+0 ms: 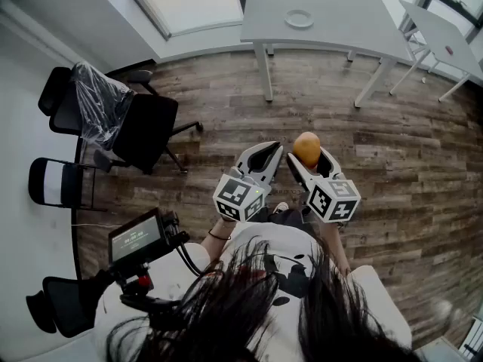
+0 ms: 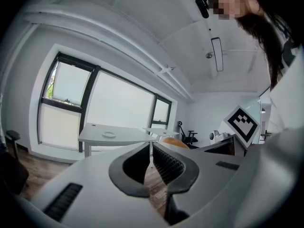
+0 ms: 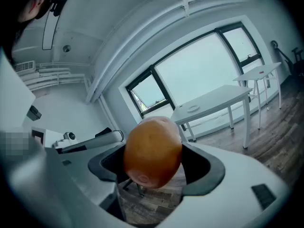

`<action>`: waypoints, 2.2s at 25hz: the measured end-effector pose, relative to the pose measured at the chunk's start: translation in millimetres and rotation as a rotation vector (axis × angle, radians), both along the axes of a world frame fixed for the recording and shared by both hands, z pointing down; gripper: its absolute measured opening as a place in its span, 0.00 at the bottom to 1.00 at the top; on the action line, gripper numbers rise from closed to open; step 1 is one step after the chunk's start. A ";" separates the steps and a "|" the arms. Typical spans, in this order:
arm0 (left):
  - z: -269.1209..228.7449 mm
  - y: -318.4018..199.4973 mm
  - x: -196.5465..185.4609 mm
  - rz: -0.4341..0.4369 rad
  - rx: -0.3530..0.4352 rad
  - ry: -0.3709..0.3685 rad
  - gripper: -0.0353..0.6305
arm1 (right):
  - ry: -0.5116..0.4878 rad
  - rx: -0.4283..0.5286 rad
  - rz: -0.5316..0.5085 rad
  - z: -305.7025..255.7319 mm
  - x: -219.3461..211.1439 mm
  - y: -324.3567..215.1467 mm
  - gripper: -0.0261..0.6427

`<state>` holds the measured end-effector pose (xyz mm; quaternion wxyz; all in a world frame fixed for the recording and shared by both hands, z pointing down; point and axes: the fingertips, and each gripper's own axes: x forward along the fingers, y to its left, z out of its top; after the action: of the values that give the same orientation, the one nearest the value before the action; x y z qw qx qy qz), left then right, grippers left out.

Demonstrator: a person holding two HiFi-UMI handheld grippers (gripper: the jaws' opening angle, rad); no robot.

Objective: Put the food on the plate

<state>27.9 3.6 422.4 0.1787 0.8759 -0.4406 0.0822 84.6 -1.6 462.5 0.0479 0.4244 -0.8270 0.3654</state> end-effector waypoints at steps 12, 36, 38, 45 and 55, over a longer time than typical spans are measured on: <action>-1.1 -5.4 17.0 0.052 0.018 -0.021 0.06 | 0.004 0.039 0.051 -7.7 16.2 -5.3 0.58; 23.0 -59.9 0.4 0.019 -0.033 -0.036 0.06 | -0.026 -0.022 0.023 16.0 7.3 -59.1 0.58; 25.5 -75.4 -0.2 0.028 -0.032 -0.029 0.06 | -0.021 -0.025 0.038 18.6 8.8 -72.9 0.58; 46.1 -197.6 -31.5 0.083 -0.054 0.009 0.06 | 0.037 -0.065 0.081 42.3 -17.4 -188.6 0.58; 30.2 -245.4 -37.1 0.115 0.017 0.019 0.06 | 0.026 -0.010 0.101 32.5 -27.1 -231.8 0.58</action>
<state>-9.3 -241.8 452.6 0.1705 0.9020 -0.3884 0.0801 57.5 -233.4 495.0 0.0425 0.4700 -0.8022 0.3658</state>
